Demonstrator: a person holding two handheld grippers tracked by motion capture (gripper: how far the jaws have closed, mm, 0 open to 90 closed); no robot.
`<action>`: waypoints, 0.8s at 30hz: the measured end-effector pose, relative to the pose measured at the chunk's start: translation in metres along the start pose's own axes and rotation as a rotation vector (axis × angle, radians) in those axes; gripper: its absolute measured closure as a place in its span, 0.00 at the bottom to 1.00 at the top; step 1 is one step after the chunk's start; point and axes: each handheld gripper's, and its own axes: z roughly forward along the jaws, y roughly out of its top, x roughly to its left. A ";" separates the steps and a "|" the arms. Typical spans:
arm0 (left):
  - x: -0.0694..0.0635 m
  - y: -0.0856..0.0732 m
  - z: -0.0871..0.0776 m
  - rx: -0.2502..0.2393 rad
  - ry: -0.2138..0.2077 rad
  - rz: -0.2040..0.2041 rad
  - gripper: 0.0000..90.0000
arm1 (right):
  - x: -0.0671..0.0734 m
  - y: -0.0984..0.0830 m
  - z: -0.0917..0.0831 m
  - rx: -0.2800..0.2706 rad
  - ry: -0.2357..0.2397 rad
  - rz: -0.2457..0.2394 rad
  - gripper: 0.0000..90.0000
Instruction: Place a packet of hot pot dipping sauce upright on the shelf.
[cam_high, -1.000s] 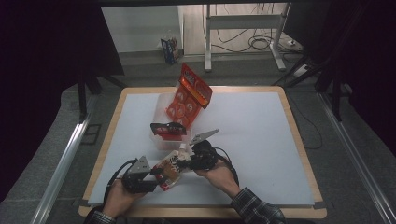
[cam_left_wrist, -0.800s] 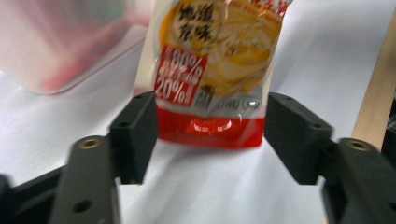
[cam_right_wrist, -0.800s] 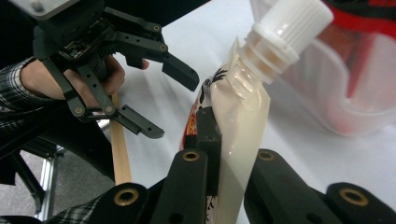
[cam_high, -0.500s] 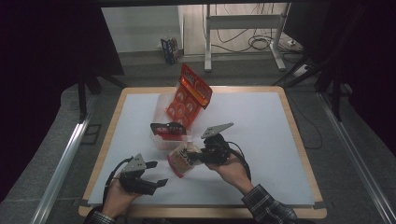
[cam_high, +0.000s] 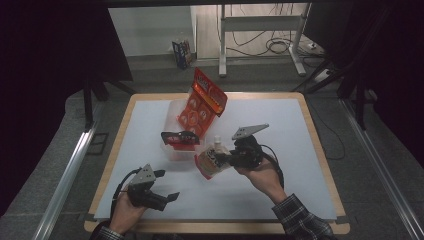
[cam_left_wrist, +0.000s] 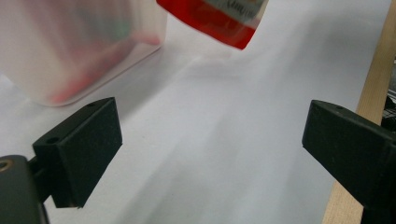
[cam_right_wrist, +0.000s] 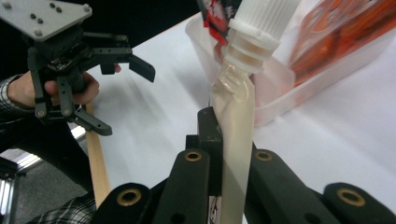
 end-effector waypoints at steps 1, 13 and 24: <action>0.000 0.000 0.000 -0.001 0.002 0.004 0.05 | -0.001 0.001 -0.002 -0.003 0.000 0.000 0.98; -0.001 -0.001 0.001 -0.001 0.027 0.041 0.03 | -0.007 0.010 -0.022 -0.023 -0.015 -0.002 0.98; -0.002 -0.001 0.001 0.006 0.040 0.049 0.02 | -0.020 0.024 -0.041 -0.080 -0.073 0.002 0.98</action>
